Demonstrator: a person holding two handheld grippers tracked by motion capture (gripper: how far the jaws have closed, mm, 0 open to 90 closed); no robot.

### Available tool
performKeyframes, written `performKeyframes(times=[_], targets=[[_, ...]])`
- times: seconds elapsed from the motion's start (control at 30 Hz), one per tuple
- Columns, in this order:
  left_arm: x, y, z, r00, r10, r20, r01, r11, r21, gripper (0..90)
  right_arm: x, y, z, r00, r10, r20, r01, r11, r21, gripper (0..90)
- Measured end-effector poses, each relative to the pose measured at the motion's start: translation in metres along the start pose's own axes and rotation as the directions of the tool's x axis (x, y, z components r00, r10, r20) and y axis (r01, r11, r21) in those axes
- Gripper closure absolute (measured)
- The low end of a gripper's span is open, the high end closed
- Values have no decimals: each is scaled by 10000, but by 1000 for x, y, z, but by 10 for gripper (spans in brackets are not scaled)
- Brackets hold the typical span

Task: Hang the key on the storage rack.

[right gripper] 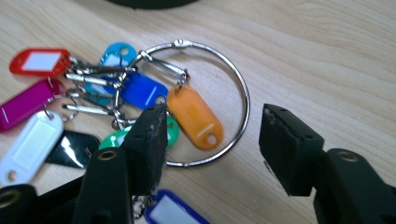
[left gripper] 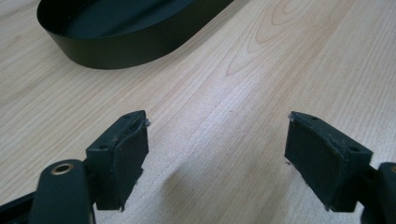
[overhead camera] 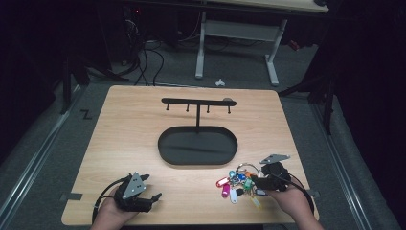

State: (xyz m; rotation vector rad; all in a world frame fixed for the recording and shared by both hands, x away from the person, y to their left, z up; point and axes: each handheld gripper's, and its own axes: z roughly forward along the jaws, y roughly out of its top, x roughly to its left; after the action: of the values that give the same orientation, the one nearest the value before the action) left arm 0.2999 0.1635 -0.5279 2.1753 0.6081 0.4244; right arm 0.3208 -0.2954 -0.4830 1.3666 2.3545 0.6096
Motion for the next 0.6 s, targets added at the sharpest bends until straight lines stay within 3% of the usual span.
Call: performKeyframes(times=[0.37, 0.5, 0.6], targets=[[0, 0, 0, 10000, 16, 56, -16, 10000, 5, 220, -1, 9, -4, 9991, -346, -247, 370, 9939, 1038, 368], [-1, 0, 1, 10000, 44, 73, -44, 10000, 34, 220, 0, 11, -1, 9962, -812, -329, 854, 9840, 1562, 350], [-1, 0, 2, 9999, 55, 105, -55, 10000, 64, 220, 0, 14, 2, 9921, -1184, -407, 1244, 9686, 2150, 334]])
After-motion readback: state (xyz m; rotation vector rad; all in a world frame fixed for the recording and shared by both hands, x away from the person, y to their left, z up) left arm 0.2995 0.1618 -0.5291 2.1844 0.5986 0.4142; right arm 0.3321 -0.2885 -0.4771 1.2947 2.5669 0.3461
